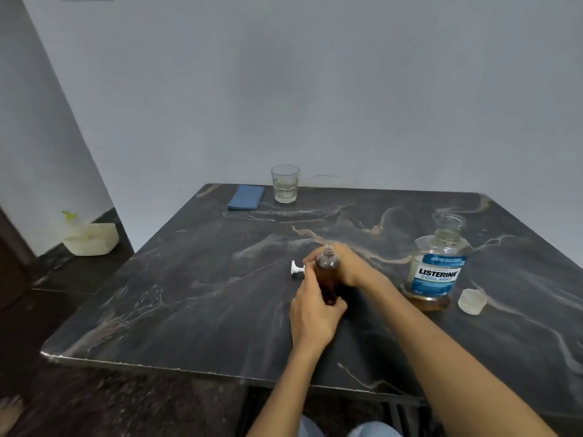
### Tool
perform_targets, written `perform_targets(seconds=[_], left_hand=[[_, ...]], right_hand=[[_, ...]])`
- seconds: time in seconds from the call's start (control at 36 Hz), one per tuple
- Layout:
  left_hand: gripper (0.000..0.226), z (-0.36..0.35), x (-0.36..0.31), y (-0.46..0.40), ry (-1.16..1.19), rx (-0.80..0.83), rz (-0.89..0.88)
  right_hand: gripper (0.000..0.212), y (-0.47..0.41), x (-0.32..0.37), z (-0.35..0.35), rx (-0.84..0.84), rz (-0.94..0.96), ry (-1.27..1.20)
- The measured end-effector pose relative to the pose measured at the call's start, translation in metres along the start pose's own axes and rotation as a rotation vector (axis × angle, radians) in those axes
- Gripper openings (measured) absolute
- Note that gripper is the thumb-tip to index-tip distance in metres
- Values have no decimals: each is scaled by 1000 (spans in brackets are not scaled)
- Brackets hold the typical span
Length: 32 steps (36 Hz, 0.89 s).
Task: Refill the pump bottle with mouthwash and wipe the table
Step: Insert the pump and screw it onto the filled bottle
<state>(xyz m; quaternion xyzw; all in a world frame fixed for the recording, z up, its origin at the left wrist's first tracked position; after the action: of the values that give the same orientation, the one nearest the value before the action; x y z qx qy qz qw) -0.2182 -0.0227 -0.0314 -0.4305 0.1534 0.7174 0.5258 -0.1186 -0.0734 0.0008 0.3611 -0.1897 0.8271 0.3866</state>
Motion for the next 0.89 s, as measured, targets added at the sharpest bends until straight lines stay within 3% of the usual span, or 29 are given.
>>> perform_targets(seconds=[0.14,0.22,0.33,0.44,0.64,0.89], left_hand=[[82,1,-1,0,-2,-4,-3],[68,2,-2,0,-1,2,-9],[67,1,-3,0,-12,7,-11],[63,2,-4,0,-6,6,-14],[64,1,-4,1,-4,17,0],[65,4,-7,4,3,25,11]], right_hand=[[15,-6,-12,1,-35,-37,84],[23,-2,-6,22,-299,40,-83],[28,9,17,64,-661,131,-184],[24,31,55,104,-836,230,-456],[21,67,99,121,-805,399,-745],[19,67,98,94,-714,375,-835]])
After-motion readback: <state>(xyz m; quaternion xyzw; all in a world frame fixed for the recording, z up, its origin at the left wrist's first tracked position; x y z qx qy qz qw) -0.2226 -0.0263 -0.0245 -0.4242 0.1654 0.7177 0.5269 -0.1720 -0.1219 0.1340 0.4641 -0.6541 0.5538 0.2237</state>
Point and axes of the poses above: each hand's wrist, its own y-axis away from the middle knuckle, its own z-axis out of the back of the hand, x = y × z, the point moved 7 cm from there along -y, towards the middle knuckle, and after that the axes turned 5 degrees about -y, right-handed, at the moved point
